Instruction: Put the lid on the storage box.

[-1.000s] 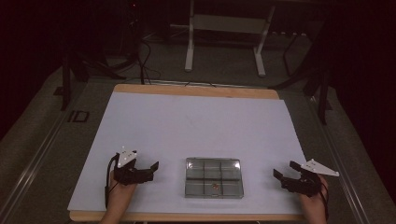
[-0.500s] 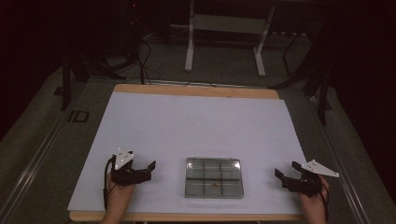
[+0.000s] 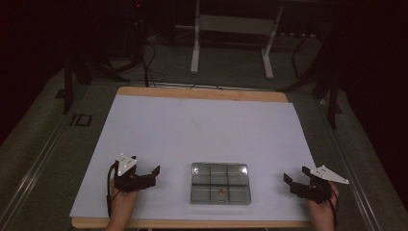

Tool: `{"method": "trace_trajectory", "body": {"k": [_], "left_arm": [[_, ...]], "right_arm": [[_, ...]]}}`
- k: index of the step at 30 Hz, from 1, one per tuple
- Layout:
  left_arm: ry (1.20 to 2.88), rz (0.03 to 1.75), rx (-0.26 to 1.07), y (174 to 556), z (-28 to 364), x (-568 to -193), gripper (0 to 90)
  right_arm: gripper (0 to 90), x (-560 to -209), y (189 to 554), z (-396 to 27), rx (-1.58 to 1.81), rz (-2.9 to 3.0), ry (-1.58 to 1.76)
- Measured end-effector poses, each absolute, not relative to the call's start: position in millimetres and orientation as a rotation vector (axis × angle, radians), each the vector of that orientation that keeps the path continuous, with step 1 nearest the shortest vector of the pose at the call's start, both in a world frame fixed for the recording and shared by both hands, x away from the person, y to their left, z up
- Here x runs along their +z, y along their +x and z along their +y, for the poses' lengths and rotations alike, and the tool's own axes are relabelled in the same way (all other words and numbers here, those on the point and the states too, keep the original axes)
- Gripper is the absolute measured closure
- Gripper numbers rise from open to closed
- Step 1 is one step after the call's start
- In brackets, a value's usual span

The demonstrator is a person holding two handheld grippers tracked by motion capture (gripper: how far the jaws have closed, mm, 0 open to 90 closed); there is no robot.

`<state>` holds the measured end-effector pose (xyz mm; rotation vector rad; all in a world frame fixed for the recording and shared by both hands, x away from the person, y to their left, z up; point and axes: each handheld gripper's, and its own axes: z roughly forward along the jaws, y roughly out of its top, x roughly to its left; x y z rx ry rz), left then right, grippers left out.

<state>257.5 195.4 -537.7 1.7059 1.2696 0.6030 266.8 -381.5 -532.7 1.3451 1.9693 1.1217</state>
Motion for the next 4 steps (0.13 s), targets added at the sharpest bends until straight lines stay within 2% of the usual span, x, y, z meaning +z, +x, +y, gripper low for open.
{"method": "trace_trajectory", "body": {"k": [4], "left_arm": [[1.706, 1.266, 0.605, 257.3, 195.3, -537.7, 2.2]], "right_arm": [[14.3, -532.8, 265.9, -380.5, 1.11, 1.963, 1.336]]}}
